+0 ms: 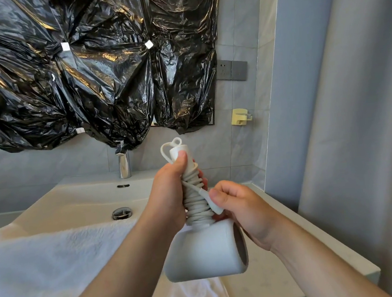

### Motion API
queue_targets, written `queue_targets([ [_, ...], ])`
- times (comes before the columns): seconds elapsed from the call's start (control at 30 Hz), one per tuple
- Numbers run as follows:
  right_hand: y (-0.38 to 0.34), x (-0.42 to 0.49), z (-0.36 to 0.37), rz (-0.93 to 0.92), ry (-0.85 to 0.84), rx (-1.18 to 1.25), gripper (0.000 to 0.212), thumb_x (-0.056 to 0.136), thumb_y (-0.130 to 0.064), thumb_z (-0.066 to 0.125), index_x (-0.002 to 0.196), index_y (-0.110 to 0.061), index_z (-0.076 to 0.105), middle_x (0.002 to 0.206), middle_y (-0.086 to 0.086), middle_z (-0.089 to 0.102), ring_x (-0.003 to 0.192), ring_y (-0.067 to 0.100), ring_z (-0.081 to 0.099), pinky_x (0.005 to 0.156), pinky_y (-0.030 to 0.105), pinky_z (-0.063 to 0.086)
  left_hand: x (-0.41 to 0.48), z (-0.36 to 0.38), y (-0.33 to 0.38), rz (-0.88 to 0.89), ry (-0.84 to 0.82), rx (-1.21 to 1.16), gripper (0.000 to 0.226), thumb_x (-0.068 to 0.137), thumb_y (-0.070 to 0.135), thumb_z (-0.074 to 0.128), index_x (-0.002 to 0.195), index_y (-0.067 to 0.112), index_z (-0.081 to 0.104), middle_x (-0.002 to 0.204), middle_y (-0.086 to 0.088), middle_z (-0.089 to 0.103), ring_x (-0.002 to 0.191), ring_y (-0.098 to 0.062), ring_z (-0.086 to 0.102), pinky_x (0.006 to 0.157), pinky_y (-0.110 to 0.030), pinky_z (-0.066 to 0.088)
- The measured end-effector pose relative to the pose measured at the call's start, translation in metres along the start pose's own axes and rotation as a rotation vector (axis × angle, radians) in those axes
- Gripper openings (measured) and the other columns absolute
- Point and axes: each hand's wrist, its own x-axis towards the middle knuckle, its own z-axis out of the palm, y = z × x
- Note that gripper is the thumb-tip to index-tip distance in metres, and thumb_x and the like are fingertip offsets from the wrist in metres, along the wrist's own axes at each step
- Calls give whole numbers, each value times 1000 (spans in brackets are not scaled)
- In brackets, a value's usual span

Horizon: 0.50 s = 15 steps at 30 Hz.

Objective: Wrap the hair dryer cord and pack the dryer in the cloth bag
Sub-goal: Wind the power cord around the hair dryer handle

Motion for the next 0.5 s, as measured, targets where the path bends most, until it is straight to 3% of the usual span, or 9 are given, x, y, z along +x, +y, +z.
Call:
queue_targets([
  [0.13, 1, 0, -1, 60, -11, 89, 29, 72, -38, 72, 67, -15, 55, 67, 7, 56, 62, 20, 52, 58, 30, 40, -6, 7, 7, -4, -20, -96, 33, 97, 38, 48, 84, 9, 58, 68, -9, 56, 59, -22, 56, 63, -33, 49],
  [0.23, 3, 1, -4, 136, -133, 187, 61, 67, -40, 76, 103, 6, 59, 88, 14, 64, 77, 24, 62, 69, 32, 50, -10, 8, 6, -53, -31, -129, 34, 96, 38, 48, 85, 9, 60, 68, -8, 58, 59, -22, 57, 66, -34, 49],
  [0.27, 3, 1, -2, 157, -181, 201, 66, 67, -42, 77, 111, 6, 61, 96, 15, 66, 85, 26, 63, 77, 34, 51, -11, 7, 6, -69, -33, -140, 34, 96, 38, 48, 84, 9, 61, 68, -8, 58, 59, -22, 57, 66, -34, 48],
  [0.37, 7, -2, 1, 205, -240, 226, 65, 62, -48, 78, 111, -7, 70, 111, 19, 66, 102, 31, 61, 94, 38, 45, -12, 6, 5, -87, -36, -155, 34, 96, 38, 48, 83, 9, 60, 68, -8, 58, 59, -22, 57, 67, -34, 46],
  [0.5, 8, -1, 1, 221, -256, 212, 74, 64, -47, 75, 116, 4, 63, 108, 27, 63, 98, 35, 60, 93, 42, 46, -13, 7, 4, -104, -17, -161, 36, 95, 38, 50, 79, 8, 60, 67, -7, 58, 59, -22, 56, 66, -35, 46],
])
